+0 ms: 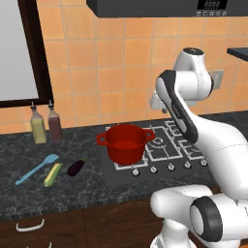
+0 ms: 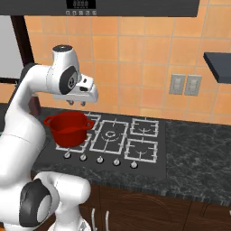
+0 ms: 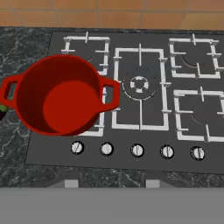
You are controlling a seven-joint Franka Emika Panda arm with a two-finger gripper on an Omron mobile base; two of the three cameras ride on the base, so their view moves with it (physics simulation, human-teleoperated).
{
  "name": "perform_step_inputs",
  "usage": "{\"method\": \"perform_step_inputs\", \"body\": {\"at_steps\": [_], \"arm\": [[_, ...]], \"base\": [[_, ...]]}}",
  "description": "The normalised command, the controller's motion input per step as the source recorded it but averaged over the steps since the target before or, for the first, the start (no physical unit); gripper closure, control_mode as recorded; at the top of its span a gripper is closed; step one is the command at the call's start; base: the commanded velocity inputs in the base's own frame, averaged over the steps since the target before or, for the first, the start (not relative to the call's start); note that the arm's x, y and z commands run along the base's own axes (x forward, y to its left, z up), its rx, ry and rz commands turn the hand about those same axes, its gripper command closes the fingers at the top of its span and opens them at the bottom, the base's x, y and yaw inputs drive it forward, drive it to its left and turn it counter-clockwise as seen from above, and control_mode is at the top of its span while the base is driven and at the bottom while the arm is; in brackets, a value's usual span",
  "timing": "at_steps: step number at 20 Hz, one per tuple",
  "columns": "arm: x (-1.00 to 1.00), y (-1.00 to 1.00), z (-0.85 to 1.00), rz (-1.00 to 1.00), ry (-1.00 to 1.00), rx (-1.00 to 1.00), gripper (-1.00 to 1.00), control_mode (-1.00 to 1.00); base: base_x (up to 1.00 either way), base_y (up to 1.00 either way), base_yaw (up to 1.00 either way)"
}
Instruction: Put the eggplant and corn in the pot. Retrieve the spatula and lightly stir the vegetables in the pot.
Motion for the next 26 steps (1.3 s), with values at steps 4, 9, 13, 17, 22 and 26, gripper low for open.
{"method": "perform_step_inputs", "body": {"at_steps": [4, 9, 13, 17, 22, 26], "arm": [[-0.51, 0.00, 0.00, 0.00, -0.02, 0.02, -1.00, -1.00], [-0.91, 0.00, 0.00, 0.00, -0.09, 0.04, -1.00, -1.00], [-0.91, 0.03, 0.00, 0.01, -0.08, 0.00, -1.00, -1.00], [-0.66, 0.00, -0.02, 0.01, -0.08, 0.00, -1.00, -1.00], [-0.51, 0.00, 0.00, 0.00, -0.04, 0.00, -1.00, -1.00], [-0.55, 0.11, -0.01, 0.00, -0.04, 0.00, -1.00, -1.00]], "base": [[0.00, 0.00, 0.00], [0.00, 0.00, 0.00], [0.00, 0.00, 0.00], [0.00, 0.00, 0.00], [0.00, 0.00, 0.00], [0.00, 0.00, 0.00]]}}
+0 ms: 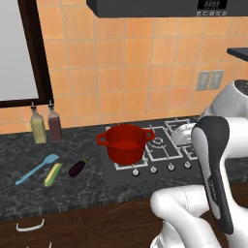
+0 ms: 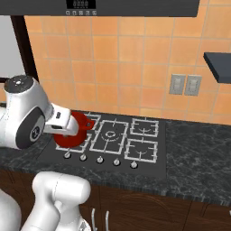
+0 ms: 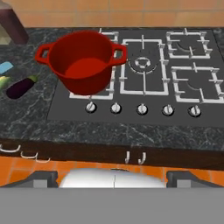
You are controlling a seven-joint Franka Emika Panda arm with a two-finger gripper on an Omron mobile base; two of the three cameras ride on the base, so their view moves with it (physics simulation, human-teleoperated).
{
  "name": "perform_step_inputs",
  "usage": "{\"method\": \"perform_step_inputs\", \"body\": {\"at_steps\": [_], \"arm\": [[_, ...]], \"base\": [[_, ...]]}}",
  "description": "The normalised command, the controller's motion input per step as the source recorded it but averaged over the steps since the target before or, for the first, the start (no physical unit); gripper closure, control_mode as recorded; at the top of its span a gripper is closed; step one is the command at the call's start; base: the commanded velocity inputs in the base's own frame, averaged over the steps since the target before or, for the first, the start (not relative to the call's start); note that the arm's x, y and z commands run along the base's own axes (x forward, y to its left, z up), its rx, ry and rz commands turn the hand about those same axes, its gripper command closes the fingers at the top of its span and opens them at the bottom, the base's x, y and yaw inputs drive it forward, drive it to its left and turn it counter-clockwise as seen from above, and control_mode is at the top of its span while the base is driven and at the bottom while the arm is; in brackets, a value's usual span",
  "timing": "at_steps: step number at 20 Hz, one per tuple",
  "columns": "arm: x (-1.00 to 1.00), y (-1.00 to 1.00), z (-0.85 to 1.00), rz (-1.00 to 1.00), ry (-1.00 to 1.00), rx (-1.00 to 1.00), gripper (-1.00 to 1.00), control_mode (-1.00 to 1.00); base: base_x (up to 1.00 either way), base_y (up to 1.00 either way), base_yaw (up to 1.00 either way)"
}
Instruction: Put the eggplant and corn in the pot. Retrieve the spatula and lightly stir the vegetables in the pot.
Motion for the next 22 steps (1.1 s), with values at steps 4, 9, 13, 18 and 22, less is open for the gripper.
{"method": "perform_step_inputs", "body": {"at_steps": [4, 9, 13, 18, 22], "arm": [[-0.22, 0.80, 0.00, 0.00, -0.09, 0.00, -1.00, -1.00], [-0.15, 0.83, 0.00, 0.00, 0.00, 0.00, -1.00, -1.00], [0.25, -0.01, 0.00, 0.00, 0.03, 0.01, -1.00, -1.00], [0.12, 0.81, -0.15, 0.00, 0.00, 0.03, -1.00, -1.00], [0.23, 1.00, -0.24, 0.00, 0.00, 0.03, -1.00, -1.00]], "base": [[0.00, 0.00, 0.00], [0.00, 0.00, 0.00], [0.00, 0.00, 0.00], [0.00, 0.00, 0.00], [0.00, 0.00, 0.00]]}}
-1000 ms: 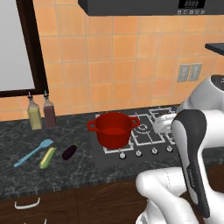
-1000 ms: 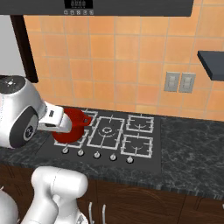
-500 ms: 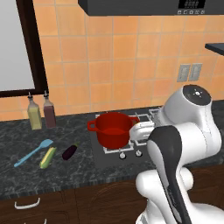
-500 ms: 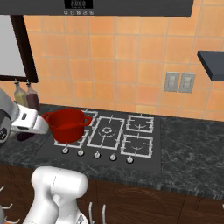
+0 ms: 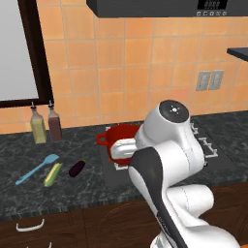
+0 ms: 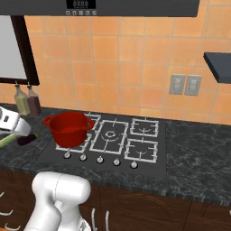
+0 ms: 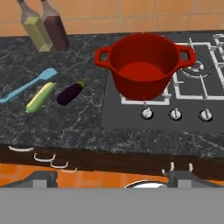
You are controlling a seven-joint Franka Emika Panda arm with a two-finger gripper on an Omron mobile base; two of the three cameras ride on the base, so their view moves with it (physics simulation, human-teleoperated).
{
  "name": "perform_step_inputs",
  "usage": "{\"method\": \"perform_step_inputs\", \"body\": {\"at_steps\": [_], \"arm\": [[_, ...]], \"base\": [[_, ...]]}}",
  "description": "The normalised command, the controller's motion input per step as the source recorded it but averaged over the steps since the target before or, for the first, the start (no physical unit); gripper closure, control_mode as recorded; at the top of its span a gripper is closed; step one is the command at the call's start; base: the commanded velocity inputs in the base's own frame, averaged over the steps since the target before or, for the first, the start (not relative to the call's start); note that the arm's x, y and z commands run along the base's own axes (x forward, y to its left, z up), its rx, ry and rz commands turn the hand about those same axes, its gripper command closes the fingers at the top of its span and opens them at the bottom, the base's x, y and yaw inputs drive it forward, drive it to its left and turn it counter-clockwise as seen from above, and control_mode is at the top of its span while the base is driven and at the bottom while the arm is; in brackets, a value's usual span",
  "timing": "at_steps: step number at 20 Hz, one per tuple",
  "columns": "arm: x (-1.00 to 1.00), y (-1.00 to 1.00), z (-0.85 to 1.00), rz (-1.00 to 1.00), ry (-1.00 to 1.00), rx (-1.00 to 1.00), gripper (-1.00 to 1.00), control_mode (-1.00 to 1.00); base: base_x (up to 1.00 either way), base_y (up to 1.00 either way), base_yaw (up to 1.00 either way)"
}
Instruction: Put the eggplant and corn in the pot. Retrieve the spatula and lightly stir the vegetables in the pot.
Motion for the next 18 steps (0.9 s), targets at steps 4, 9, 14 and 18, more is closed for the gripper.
{"method": "perform_step_inputs", "body": {"at_steps": [4, 9, 14, 18], "arm": [[0.32, 0.97, -0.25, 0.00, 0.00, 0.03, -1.00, -1.00], [0.36, 0.64, -0.29, 0.00, 0.00, 0.09, -1.00, -1.00], [0.35, 0.64, -0.46, 0.00, 0.00, 0.08, -1.00, -1.00], [0.40, 0.50, -0.32, 0.00, 0.02, 0.02, -1.00, -1.00]], "base": [[0.00, 0.00, 0.00], [0.00, 0.00, 0.00], [0.00, 0.00, 0.00], [0.00, 0.00, 0.00]]}}
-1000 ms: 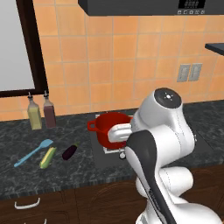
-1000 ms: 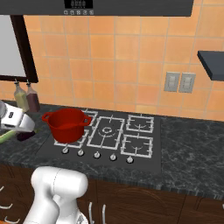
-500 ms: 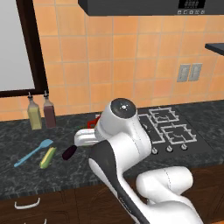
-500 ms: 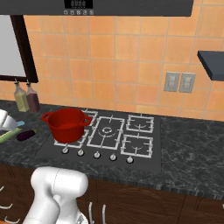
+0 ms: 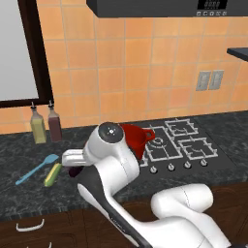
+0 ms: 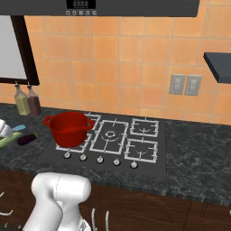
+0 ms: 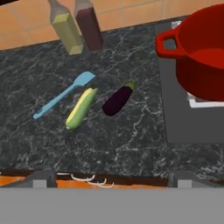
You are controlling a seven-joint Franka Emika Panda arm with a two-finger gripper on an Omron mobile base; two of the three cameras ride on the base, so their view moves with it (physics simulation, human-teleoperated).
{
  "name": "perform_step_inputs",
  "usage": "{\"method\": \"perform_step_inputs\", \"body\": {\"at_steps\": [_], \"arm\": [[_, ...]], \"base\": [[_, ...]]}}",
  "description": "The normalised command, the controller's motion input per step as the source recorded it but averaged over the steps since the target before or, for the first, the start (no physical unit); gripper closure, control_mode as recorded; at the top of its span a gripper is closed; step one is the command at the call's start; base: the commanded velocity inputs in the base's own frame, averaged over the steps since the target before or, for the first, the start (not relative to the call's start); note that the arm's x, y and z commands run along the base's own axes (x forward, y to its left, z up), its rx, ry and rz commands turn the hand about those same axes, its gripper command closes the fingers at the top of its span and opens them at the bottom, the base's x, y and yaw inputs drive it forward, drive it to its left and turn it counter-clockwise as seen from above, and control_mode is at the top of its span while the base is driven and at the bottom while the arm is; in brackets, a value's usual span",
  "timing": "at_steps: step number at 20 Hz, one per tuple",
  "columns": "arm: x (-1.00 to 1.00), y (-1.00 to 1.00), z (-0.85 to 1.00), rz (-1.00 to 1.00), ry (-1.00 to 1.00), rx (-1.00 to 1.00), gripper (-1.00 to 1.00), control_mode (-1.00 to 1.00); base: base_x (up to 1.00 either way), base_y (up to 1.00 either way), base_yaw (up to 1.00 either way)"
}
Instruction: Put the eggplant and corn in the pot. Retrieve the spatula and lightly stir the vegetables in the pot.
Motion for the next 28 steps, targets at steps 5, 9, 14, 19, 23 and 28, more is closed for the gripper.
{"method": "perform_step_inputs", "body": {"at_steps": [5, 9, 14, 19, 23, 28], "arm": [[0.18, 0.56, -0.03, 0.00, 0.01, 0.00, -1.00, -1.00], [0.09, 0.49, -0.16, 0.00, 0.10, 0.00, -1.00, -1.00], [0.07, 0.10, -0.29, 0.01, 0.09, 0.01, -1.00, -1.00], [0.15, 0.06, -0.29, 0.01, 0.01, 0.00, -1.00, -1.00], [0.29, 0.00, -0.19, 0.02, 0.00, 0.00, -1.00, -1.00], [0.27, 0.21, -0.16, 0.00, 0.00, 0.00, -1.00, -1.00]], "base": [[0.00, 0.00, 0.00], [0.00, 0.00, 0.00], [0.00, 0.00, 0.00], [0.00, 0.00, 0.00], [0.00, 0.00, 0.00], [0.00, 0.00, 0.00]]}}
